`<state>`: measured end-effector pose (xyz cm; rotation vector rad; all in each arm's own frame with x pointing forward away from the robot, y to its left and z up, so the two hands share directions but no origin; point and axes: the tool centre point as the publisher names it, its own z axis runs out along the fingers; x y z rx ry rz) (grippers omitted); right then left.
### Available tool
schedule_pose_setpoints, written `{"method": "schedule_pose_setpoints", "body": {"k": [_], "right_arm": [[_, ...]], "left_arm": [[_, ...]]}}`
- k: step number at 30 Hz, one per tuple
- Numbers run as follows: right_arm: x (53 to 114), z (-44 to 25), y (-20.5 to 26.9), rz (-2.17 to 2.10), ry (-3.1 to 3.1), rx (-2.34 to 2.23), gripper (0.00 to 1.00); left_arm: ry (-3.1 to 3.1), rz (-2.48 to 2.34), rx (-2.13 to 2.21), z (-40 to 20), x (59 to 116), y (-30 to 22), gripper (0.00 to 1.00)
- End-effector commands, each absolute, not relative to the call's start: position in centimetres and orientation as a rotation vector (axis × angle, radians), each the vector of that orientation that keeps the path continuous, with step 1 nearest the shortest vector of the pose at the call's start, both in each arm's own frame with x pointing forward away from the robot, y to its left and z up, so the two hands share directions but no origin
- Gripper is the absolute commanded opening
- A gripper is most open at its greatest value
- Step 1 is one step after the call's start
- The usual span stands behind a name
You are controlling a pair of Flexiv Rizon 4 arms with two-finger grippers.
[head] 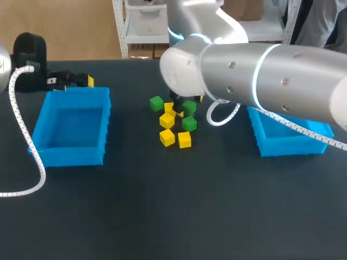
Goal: Put the green cubes in the right bin and the yellow cubes in the left bin.
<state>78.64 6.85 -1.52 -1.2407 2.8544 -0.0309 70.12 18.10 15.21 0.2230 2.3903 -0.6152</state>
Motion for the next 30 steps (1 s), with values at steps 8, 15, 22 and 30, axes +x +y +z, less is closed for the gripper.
{"method": "schedule_pose_setpoints", "body": {"k": [8,15,22,30], "right_arm": [[78.2,-1.6,6.2,-0.041,2.856,-1.205,0.00],[78.0,-0.1,5.0,-0.053,2.861,-1.179,0.00],[78.2,3.2,3.0,-0.065,2.827,-1.124,0.00],[78.2,6.2,-0.8,-0.059,2.816,-0.981,0.00]], "left_arm": [[2.382,-0.625,0.227,15.1,70.1,18.3,1.00],[2.382,-0.625,0.227,15.1,70.1,18.3,1.00],[2.382,-0.625,0.227,15.1,70.1,18.3,1.00],[2.382,-0.625,0.227,15.1,70.1,18.3,1.00]]}}
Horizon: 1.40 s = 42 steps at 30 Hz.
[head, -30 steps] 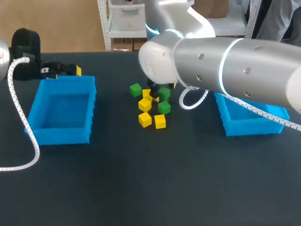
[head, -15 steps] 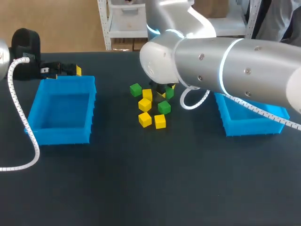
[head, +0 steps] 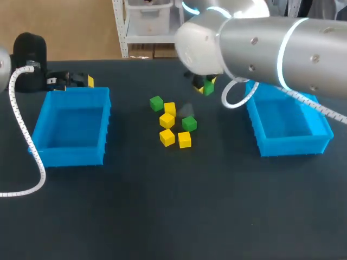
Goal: Put the green cubes in the right bin and the yellow cubes in the left bin.
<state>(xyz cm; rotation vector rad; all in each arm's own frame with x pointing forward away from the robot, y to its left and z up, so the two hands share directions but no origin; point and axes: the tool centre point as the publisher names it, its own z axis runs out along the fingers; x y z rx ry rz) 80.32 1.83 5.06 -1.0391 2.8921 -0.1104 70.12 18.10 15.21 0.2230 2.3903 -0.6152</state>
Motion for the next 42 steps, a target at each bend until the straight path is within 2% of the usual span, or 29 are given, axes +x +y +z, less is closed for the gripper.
{"method": "schedule_pose_setpoints", "body": {"k": [1,11,23,32,41,42], "right_arm": [[78.1,6.6,-1.6,-0.058,2.813,-0.951,0.00],[76.4,9.3,-7.7,-0.058,2.795,-0.766,0.00],[73.7,8.9,-14.7,-0.082,2.839,-0.564,0.00],[72.8,7.0,-17.3,-0.063,2.885,-0.443,0.00],[72.2,5.6,-17.6,-0.046,2.908,-0.427,0.00],[72.2,5.6,-17.5,-0.045,2.909,-0.429,0.20]], "left_arm": [[2.382,-0.625,0.227,15.1,70.1,18.3,1.00],[2.382,-0.625,0.227,15.1,70.1,18.3,1.00],[2.382,-0.625,0.227,15.1,70.1,18.3,1.00],[2.382,-0.625,0.227,15.1,70.1,18.3,1.00],[2.382,-0.625,0.227,15.1,70.1,18.3,1.00],[2.382,-0.625,0.227,15.1,70.1,18.3,1.00]]}}
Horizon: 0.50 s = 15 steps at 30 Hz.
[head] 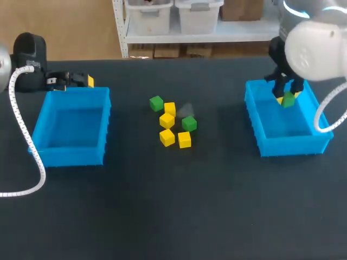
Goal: Put the green cubes in the right bin and the yellow cubes in the left bin.
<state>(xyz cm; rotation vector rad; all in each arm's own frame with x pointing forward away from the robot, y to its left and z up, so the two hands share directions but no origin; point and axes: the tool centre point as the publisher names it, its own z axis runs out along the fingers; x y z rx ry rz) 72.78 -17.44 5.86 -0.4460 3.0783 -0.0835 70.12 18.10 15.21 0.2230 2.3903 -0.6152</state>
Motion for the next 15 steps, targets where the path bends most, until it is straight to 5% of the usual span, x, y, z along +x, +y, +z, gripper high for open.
{"method": "schedule_pose_setpoints", "body": {"k": [1,2,3,15], "right_arm": [[72.1,5.5,-17.5,-0.044,2.910,-0.432,0.31],[72.1,5.5,-17.5,-0.044,2.911,-0.434,0.49],[72.1,5.5,-17.4,-0.044,2.912,-0.438,1.00],[73.1,7.1,-16.0,-0.063,2.892,-0.502,1.00]], "left_arm": [[2.382,-0.625,0.227,15.1,70.1,18.3,1.00],[2.382,-0.625,0.227,15.1,70.1,18.3,1.00],[2.382,-0.625,0.227,15.1,70.1,18.3,1.00],[2.382,-0.625,0.227,15.1,70.1,18.3,1.00]]}}
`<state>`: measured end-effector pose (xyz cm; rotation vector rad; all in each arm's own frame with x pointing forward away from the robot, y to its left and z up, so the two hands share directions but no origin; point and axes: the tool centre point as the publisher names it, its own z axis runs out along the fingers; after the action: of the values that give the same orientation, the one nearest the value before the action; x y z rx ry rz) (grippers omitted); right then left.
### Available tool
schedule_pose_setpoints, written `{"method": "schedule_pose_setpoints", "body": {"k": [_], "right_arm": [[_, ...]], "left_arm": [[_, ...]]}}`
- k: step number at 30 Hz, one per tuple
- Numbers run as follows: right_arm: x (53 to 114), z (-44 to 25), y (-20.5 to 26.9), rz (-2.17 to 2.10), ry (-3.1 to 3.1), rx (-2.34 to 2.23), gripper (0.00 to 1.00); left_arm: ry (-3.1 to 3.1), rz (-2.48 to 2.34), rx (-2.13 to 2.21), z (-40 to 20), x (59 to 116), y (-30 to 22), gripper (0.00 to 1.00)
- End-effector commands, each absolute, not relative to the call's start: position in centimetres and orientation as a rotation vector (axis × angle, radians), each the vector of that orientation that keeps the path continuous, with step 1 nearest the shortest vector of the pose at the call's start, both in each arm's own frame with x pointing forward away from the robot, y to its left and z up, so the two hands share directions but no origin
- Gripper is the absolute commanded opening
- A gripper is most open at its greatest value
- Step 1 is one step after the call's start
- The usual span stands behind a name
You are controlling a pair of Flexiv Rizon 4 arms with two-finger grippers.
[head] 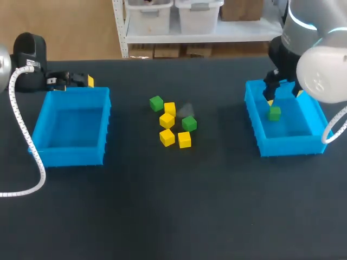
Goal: Put the green cubes in the right bin and the yellow cubes in the left bin.
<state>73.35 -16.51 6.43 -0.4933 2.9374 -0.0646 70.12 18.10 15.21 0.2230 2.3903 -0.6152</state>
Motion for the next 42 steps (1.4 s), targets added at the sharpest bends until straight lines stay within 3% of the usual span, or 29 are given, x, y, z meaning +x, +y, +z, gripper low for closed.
{"method": "schedule_pose_setpoints", "body": {"k": [1,23,42], "right_arm": [[73.2,7.3,-15.6,-0.064,2.888,-0.520,1.00],[74.9,9.2,-3.1,0.008,2.879,-0.794,1.00],[73.2,5.0,2.5,0.110,2.978,-0.737,1.00]], "left_arm": [[2.382,-0.625,0.227,15.1,70.1,18.3,1.00],[2.382,-0.625,0.227,15.1,70.1,18.3,1.00],[2.382,-0.625,0.227,15.1,70.1,18.3,1.00]]}}
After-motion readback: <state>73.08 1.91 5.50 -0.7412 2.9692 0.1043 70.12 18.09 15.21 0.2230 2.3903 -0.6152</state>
